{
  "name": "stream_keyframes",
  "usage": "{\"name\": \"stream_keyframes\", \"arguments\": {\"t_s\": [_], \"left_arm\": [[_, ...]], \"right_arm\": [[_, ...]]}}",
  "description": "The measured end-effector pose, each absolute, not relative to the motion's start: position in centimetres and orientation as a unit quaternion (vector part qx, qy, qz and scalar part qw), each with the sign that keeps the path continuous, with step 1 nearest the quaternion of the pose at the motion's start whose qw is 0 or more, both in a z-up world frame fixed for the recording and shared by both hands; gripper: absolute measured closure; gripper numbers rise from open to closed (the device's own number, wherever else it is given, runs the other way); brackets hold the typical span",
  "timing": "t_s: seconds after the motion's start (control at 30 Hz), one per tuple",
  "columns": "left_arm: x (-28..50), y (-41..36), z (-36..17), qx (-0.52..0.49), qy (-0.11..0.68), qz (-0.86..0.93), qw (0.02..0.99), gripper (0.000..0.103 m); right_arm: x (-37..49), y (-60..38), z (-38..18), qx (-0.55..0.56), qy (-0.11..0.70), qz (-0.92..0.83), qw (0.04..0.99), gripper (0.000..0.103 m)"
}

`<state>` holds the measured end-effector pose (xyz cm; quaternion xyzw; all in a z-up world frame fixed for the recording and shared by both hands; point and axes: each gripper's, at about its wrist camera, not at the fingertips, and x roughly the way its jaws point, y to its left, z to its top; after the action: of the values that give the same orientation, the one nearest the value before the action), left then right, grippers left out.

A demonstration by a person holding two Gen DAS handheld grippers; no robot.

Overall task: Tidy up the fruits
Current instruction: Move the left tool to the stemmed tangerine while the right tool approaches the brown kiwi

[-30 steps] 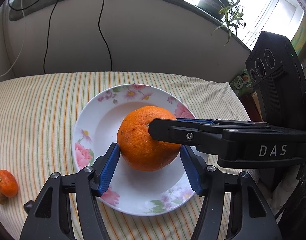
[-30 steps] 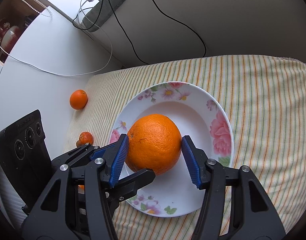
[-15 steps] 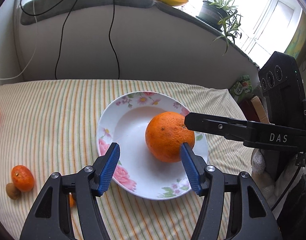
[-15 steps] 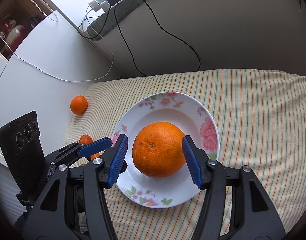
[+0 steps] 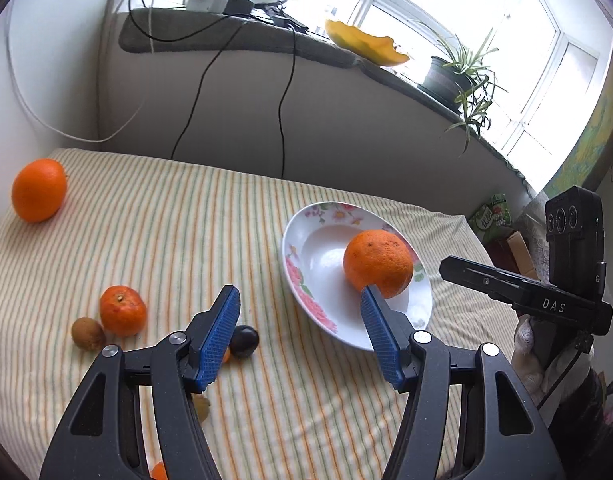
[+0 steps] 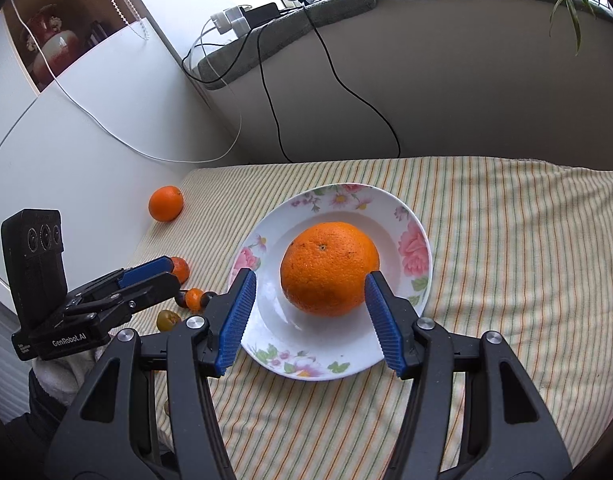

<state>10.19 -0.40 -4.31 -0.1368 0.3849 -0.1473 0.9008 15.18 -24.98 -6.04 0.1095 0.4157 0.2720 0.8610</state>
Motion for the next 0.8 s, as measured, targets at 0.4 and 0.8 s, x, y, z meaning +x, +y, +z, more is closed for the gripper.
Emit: {"name": "stream_keyframes", "arguments": {"t_s": [0.4,0.8], "left_arm": [[3.6,6.4,-5.3,-0.171,0.362,-0.054,0.915,0.042],[-0.5,5.8,-8.1,-0.179,0.399,-0.067,0.897,0.054]], "right_arm": [[10.0,-22.5,-6.6,0.094,0.396,0.311,0.859,0.044],[4.0,-16.4,-8.3,0.014,0.402,0.393,0.827,0.057]]}}
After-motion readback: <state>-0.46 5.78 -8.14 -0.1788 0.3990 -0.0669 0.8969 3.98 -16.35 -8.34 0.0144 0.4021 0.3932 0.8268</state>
